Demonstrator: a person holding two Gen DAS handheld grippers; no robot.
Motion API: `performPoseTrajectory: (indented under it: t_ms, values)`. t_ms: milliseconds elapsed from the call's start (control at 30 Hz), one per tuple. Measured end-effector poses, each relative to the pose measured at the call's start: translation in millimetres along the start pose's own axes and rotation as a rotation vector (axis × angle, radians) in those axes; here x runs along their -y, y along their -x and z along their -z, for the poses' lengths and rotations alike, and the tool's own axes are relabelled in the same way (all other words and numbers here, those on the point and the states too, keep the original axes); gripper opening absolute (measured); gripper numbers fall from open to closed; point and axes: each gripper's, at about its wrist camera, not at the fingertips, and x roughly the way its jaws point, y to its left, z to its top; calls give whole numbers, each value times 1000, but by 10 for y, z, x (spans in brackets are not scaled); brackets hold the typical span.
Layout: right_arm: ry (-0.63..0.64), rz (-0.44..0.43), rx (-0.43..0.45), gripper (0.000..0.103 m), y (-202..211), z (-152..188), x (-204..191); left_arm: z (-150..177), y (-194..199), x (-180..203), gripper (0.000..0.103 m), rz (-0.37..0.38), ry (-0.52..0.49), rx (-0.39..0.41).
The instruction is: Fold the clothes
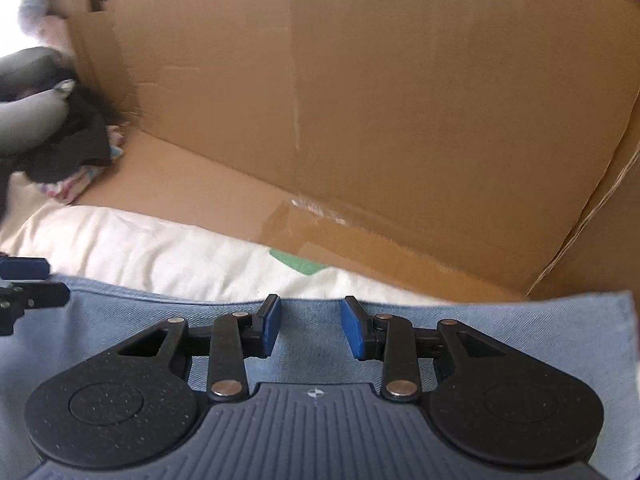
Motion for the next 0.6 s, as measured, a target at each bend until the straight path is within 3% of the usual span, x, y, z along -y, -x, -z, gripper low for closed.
performPoseTrajectory:
  t_ms: [100,200,367,600]
  values:
    - [1,-4,12,40,96,-3,13,70,-34,168,44,65,-45,-30]
    - [23,4,21,41,222,67,56,98,-132,265,44,75,-77,-47]
    - [-9,31,-11,40,396,321,256,64,-291,386,44,6,-137,-64]
    - [-102,172,-92,41,656,889,714,-87,-419,395,44,-32,-87,-81]
